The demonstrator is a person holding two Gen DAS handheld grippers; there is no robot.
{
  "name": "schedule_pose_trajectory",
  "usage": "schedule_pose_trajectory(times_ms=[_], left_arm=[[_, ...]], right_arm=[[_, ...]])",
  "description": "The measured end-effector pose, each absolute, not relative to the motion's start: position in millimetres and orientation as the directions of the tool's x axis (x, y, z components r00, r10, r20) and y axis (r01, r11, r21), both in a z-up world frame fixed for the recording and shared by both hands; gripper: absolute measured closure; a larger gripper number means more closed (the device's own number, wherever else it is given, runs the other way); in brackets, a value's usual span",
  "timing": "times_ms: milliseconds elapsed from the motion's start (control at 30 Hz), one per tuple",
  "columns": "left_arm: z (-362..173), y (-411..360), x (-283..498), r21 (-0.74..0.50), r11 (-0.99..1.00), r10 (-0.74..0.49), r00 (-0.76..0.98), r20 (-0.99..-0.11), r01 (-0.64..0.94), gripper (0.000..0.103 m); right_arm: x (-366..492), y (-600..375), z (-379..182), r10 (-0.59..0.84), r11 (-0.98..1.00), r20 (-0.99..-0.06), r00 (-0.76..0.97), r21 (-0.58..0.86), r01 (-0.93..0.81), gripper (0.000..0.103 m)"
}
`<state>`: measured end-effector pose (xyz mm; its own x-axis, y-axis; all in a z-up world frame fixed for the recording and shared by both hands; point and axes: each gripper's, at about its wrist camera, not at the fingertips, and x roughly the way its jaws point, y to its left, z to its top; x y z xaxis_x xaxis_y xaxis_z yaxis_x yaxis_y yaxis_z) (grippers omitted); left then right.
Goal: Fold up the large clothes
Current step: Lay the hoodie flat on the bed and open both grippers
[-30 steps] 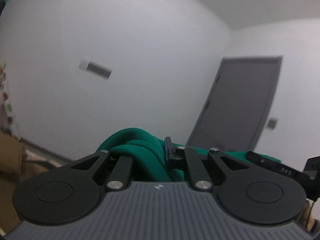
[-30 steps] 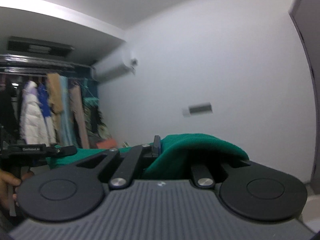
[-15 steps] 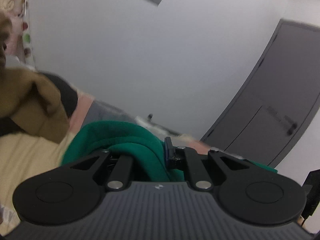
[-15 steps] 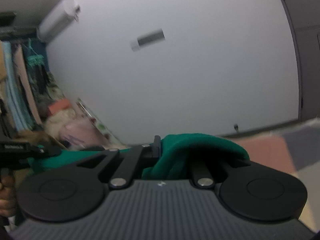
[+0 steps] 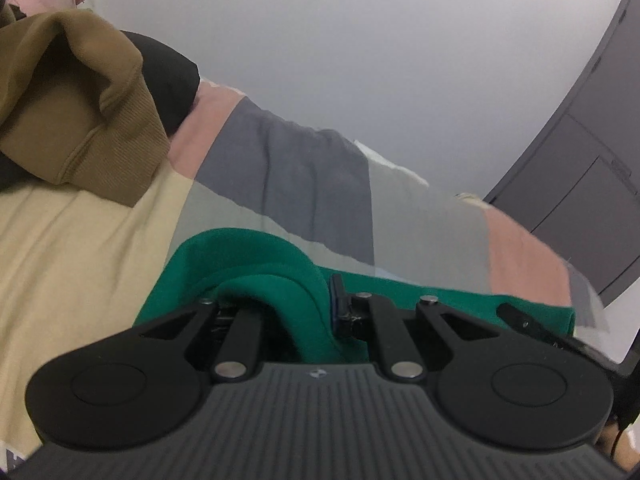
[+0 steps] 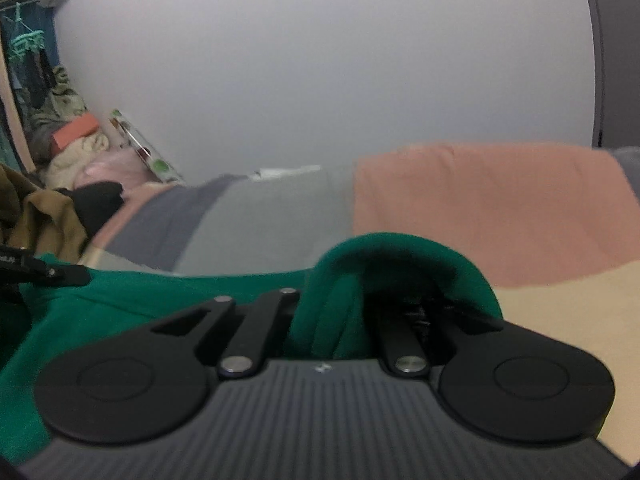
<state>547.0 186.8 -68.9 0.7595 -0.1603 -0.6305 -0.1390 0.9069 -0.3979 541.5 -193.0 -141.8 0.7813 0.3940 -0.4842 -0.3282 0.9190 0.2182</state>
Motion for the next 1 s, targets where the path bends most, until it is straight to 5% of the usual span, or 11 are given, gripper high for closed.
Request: schedule_pose_trajectory(times_ms=[133, 200, 233, 333, 367, 1000], left_arm=[[-62, 184, 549, -0.381, 0.913, -0.149, 0.750, -0.645, -0.146, 0.080], [-57, 184, 544, -0.399, 0.907, -0.175, 0.742, -0.648, -0.134, 0.042], [-54, 184, 540, -0.404, 0.906, -0.185, 0.742, -0.645, -0.126, 0.040], [-32, 178, 514, -0.360, 0.927, -0.164, 0.748, -0.643, -0.106, 0.040], [-25, 178, 503, -0.354, 0.929, -0.158, 0.750, -0.642, -0.108, 0.040], [69, 134, 201, -0.398, 0.913, -0.166, 0.805, -0.570, -0.094, 0.040]], right_arm=[[537, -190, -135, 0.391, 0.921, -0.494, 0.777, 0.210, -0.329, 0.090], [539, -191, -132, 0.394, 0.919, -0.499, 0.772, 0.226, -0.322, 0.088], [542, -190, -130, 0.394, 0.919, -0.502, 0.770, 0.237, -0.316, 0.083], [529, -197, -117, 0.405, 0.913, -0.493, 0.770, 0.267, -0.309, 0.051], [522, -198, -113, 0.406, 0.912, -0.485, 0.775, 0.270, -0.309, 0.048], [252, -230, -22, 0.431, 0.901, -0.417, 0.800, 0.236, -0.363, 0.046]])
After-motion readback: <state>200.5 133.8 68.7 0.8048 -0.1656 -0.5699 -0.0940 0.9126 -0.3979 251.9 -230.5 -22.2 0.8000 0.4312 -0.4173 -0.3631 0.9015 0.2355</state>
